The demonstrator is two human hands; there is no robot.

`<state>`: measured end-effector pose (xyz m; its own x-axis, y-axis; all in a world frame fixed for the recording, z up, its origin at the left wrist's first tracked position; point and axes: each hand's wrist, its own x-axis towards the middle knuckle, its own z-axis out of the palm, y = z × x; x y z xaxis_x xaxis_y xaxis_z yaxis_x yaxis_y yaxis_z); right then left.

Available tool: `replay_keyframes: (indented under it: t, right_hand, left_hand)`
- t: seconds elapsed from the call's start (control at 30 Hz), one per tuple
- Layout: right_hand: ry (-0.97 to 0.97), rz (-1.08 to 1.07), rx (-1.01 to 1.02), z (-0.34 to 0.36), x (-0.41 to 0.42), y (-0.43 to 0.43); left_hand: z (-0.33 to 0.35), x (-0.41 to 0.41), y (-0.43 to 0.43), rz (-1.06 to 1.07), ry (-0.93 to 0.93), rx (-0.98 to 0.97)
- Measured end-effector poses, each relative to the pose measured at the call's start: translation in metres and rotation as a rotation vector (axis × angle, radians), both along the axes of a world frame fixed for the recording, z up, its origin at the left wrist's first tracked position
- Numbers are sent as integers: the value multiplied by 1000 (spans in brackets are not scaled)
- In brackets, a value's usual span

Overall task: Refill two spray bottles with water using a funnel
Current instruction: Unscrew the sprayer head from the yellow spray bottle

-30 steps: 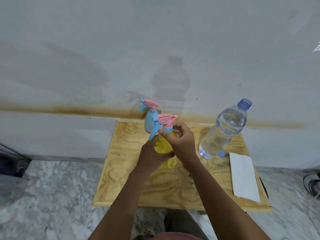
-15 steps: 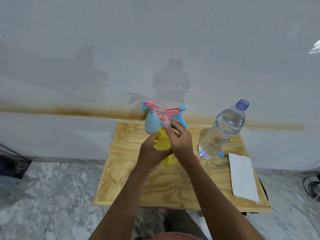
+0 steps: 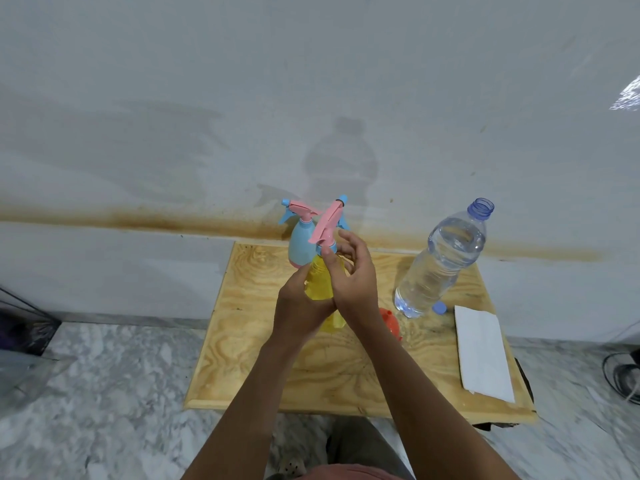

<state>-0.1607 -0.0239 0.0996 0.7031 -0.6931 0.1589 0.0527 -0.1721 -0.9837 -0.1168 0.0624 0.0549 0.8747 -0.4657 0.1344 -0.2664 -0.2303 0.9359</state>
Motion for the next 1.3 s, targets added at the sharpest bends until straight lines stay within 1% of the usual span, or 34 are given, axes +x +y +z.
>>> replay_keyframes:
  t: [0.17, 0.27, 0.4, 0.5, 0.63, 0.77, 0.93, 1.13, 1.3]
  right_hand:
    - [30, -89, -103, -2, 3, -2]
    - [31, -69, -185, -5, 2, -3]
    - [34, -36, -132, -3, -1, -1]
    - [66, -33, -184, -2, 0, 0]
    - [73, -83, -230, -4, 5, -4]
    - [37, -59, -246, -4, 2, -5]
    - [23, -37, -248, 4, -1, -9]
    - [-57, -56, -134, 37, -1, -29]
    - [-145, -115, -182, 62, 2, -53]
  left_hand:
    - [-5, 1, 0, 9, -98, 45]
    - [-5, 0, 1, 2, -112, 57]
    - [-7, -1, 1, 4, -126, 68]
    - [-9, -1, 0, 19, -157, 80]
    - [-9, -1, 0, 6, -175, 82]
    - [-13, -2, 1, 24, -130, 90]
    - [-27, -3, 4, 34, -55, 168]
    - [-42, -5, 9, 66, 56, 255]
    - [-55, -5, 13, 55, 123, 285]
